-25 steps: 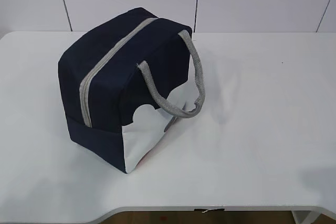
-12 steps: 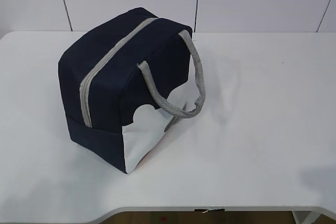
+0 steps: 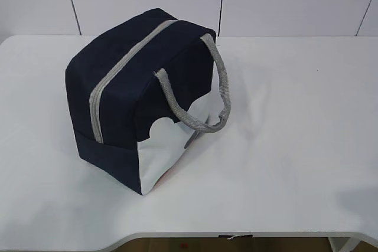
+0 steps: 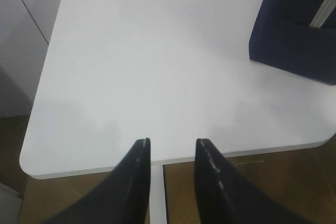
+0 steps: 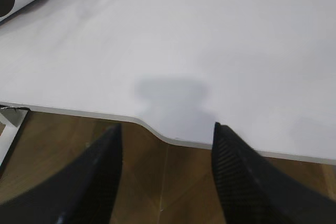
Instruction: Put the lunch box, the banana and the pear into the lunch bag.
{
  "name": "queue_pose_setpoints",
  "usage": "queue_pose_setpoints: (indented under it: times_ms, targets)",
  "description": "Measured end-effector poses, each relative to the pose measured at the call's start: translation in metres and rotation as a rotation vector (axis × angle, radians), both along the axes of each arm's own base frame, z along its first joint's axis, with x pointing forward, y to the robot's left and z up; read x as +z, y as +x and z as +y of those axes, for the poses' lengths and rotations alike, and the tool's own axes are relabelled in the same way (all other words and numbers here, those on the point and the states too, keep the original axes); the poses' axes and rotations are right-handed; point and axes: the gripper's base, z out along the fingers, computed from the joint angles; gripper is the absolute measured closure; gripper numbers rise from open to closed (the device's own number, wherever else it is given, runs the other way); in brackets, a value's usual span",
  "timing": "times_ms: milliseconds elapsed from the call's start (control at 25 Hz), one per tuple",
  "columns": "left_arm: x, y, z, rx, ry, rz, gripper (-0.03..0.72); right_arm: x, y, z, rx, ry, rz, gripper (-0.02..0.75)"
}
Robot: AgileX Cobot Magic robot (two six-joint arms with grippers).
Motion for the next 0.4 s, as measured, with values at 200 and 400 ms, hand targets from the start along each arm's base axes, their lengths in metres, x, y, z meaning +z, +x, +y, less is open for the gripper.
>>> queue_pose_setpoints:
  times_ms: [200,400]
  targets:
    - [0.0,0.0,0.0,0.0,0.0,0.0,0.469,-0.0001,-0.0001,0.0,0.0,0.0,0.002,0.297]
    - [0.0,0.0,0.0,0.0,0.0,0.0,0.469,-0.0001,-0.0001,0.0,0.0,0.0,0.002,0.297]
